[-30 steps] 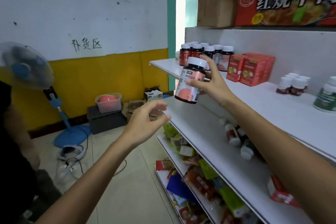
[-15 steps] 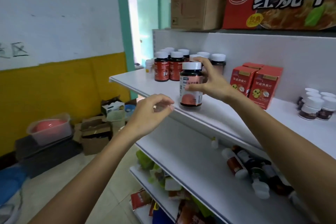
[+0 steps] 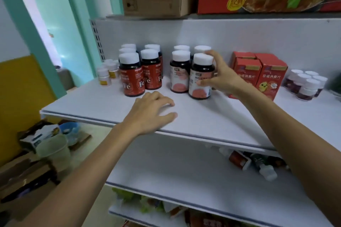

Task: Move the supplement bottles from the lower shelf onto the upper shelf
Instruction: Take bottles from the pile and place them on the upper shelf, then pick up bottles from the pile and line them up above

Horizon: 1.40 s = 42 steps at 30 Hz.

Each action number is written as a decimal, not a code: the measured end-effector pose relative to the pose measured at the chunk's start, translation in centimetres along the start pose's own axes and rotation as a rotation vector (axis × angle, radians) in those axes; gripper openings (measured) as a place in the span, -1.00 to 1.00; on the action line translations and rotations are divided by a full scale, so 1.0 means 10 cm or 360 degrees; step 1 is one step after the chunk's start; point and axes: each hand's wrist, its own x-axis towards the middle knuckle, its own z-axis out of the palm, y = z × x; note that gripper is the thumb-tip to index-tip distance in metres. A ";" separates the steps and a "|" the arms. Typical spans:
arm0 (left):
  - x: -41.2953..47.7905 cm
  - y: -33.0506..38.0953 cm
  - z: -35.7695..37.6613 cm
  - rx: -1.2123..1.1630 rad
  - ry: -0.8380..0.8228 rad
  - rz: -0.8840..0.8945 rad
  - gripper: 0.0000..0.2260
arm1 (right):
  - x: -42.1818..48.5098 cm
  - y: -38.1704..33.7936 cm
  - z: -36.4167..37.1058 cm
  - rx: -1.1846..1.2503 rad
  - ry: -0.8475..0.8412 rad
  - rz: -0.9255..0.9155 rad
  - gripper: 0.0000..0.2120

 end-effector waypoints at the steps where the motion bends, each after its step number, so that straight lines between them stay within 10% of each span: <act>1: 0.00 0.00 0.01 0.0000 0.0009 0.0019 -0.54 | 0.01 -0.01 0.03 -0.0024 0.0049 0.0020 -0.22; 18: -0.12 0.08 0.01 -0.0175 0.0208 0.0098 -0.78 | -0.24 -0.10 0.12 -0.0352 0.0325 0.0242 -0.09; 26: -0.40 0.66 0.11 -0.0233 0.0462 0.0288 -0.78 | -0.94 0.00 -0.24 -0.0454 0.0594 -0.0049 -0.65; 42: -0.93 2.07 1.43 -0.0546 0.0060 0.0265 -0.79 | -2.73 1.04 -0.98 -0.0516 0.0673 -0.0346 -0.73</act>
